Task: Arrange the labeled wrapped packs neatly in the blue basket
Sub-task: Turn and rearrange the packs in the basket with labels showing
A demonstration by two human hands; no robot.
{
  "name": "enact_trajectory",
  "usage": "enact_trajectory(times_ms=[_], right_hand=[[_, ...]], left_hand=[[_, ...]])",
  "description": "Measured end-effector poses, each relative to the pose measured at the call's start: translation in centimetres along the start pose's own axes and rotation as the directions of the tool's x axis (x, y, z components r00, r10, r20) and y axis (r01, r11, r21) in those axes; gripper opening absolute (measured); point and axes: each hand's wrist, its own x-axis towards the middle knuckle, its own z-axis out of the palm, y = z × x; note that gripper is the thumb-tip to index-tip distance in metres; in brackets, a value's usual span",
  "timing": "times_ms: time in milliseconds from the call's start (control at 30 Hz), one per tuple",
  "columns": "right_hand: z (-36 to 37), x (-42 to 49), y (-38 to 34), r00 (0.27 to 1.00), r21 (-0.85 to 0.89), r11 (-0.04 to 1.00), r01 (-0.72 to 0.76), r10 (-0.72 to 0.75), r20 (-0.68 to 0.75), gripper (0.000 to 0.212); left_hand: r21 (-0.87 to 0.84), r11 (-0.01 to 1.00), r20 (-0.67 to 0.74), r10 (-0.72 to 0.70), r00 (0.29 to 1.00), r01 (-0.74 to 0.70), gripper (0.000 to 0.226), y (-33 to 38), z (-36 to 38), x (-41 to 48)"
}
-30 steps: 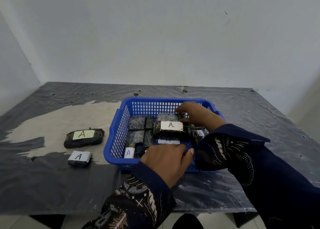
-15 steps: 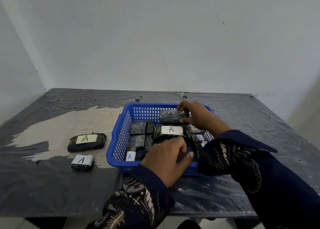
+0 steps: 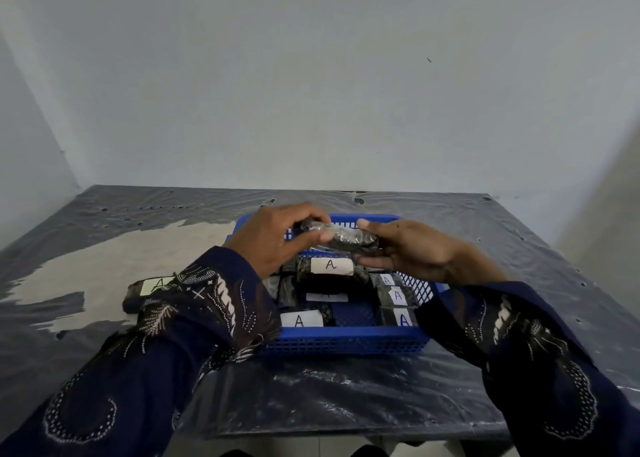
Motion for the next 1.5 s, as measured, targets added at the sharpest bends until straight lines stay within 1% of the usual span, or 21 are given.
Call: enact_trajectory(times_ms=[100, 167, 200, 233, 300, 367, 433, 500, 567, 600, 633, 700, 800, 900, 933, 1000, 1100, 1167, 1233, 1367, 1500], right_hand=[[1.1, -0.3, 0.0, 0.996, -0.084, 0.996, 0.014, -0.020, -0.082, 0.051], [1.6, -0.4, 0.4, 0.980, -0.346, 0.935, 0.074, -0.133, -0.150, 0.059], [1.8, -0.4, 0.7, 0.951, -0.512, 0.845, 0.155, -0.268, -0.154, 0.058], [2.0, -0.4, 1.1, 0.897, -0.656, 0.710, 0.257, -0.427, -0.112, 0.056], [2.6, -0.5, 1.6, 0.775, -0.808, 0.432, 0.400, -0.631, 0.047, 0.064], [3.1, -0.1, 2.0, 0.705, -0.880, 0.207, 0.427, -0.685, 0.181, 0.071], [3.4, 0.3, 2.3, 0.691, -0.914, 0.122, 0.388, -0.694, 0.201, 0.065], [3.7, 0.5, 2.5, 0.678, -0.912, 0.166, 0.375, -0.720, 0.148, 0.061], [4.1, 0.5, 2.7, 0.655, -0.859, 0.316, 0.402, -0.755, 0.028, 0.058], [4.5, 0.5, 2.8, 0.643, -0.820, 0.393, 0.416, -0.765, -0.041, 0.057], [4.9, 0.5, 3.0, 0.630, -0.781, 0.457, 0.426, -0.769, -0.107, 0.054], [6.0, 0.7, 3.6, 0.600, -0.732, 0.536, 0.419, -0.770, -0.220, 0.048], [7.7, 0.6, 4.3, 0.578, -0.718, 0.581, 0.383, -0.757, -0.305, 0.046], [8.0, 0.1, 4.7, 0.687, -0.704, 0.617, 0.352, -0.681, -0.253, 0.058], [7.8, -0.2, 4.8, 0.719, -0.724, 0.605, 0.333, -0.659, -0.220, 0.063], [7.0, -0.5, 4.7, 0.718, -0.797, 0.514, 0.317, -0.679, -0.153, 0.066], [5.5, -0.9, 3.2, 0.682, -0.894, 0.273, 0.354, -0.730, 0.048, 0.062], [4.9, -0.9, 1.8, 0.703, -0.925, 0.106, 0.365, -0.683, 0.199, 0.053], [4.6, -0.5, 1.0, 0.732, -0.926, 0.017, 0.377, -0.618, 0.286, 0.043], [4.4, 0.4, 0.5, 0.786, -0.909, 0.048, 0.415, -0.521, 0.332, 0.032], [4.5, 1.1, 0.2, 0.787, -0.900, 0.062, 0.432, -0.514, 0.342, 0.031]], left_hand=[[-0.084, 0.993, -0.101, -0.095, 0.990, 0.086, 0.023, -0.2, 0.4, 0.1], [-0.112, 0.973, -0.139, -0.216, 0.966, 0.202, 0.026, -0.4, 0.6, 0.0], [-0.117, 0.960, -0.145, -0.269, 0.952, 0.253, 0.029, -0.6, 0.6, 0.0], [-0.117, 0.948, -0.146, -0.311, 0.939, 0.296, 0.032, -0.8, 0.7, 0.0], [-0.096, 0.932, -0.140, -0.359, 0.923, 0.349, 0.042, -1.3, 0.7, 0.1], [-0.071, 0.921, -0.110, -0.389, 0.915, 0.383, 0.051, -1.2, 0.8, 0.1], [-0.088, 0.898, -0.086, -0.439, 0.894, 0.432, 0.054, -0.8, 0.8, 0.1], [-0.271, 0.827, -0.064, -0.526, 0.848, 0.493, 0.054, -0.2, 0.3, 0.1], [-0.579, 0.633, 0.021, -0.619, 0.785, 0.515, 0.056, 0.8, -0.2, -0.1], [-0.678, 0.535, 0.063, -0.641, 0.765, 0.503, 0.059, 1.2, -0.1, -0.3], [-0.722, 0.483, 0.090, -0.644, 0.760, 0.495, 0.064, 1.5, 0.2, -0.6], [-0.700, 0.517, 0.093, -0.618, 0.781, 0.493, 0.059, 1.9, 1.5, -1.2], [-0.650, 0.588, -0.010, -0.639, 0.769, 0.481, 0.031, 1.9, 3.3, -1.8], [-0.625, 0.631, -0.117, -0.658, 0.744, 0.460, 0.022, 1.7, 2.9, -1.7], [-0.599, 0.655, -0.133, -0.648, 0.750, 0.460, 0.022, 1.4, 2.4, -1.7], [-0.492, 0.713, -0.103, -0.617, 0.780, 0.499, 0.031, 0.5, 0.9, -1.5], [-0.338, 0.744, 0.052, -0.597, 0.800, 0.577, 0.044, -0.5, -0.8, -1.1], [-0.267, 0.768, 0.101, -0.578, 0.810, 0.582, 0.037, -1.0, -1.1, -1.2], [-0.234, 0.792, 0.150, -0.544, 0.826, 0.564, 0.032, -1.3, -1.1, -1.4], [-0.177, 0.823, 0.195, -0.509, 0.839, 0.540, 0.031, -1.8, -1.0, -1.4], [-0.240, 0.793, 0.213, -0.520, 0.827, 0.560, 0.029, -2.5, -1.2, -1.2]])
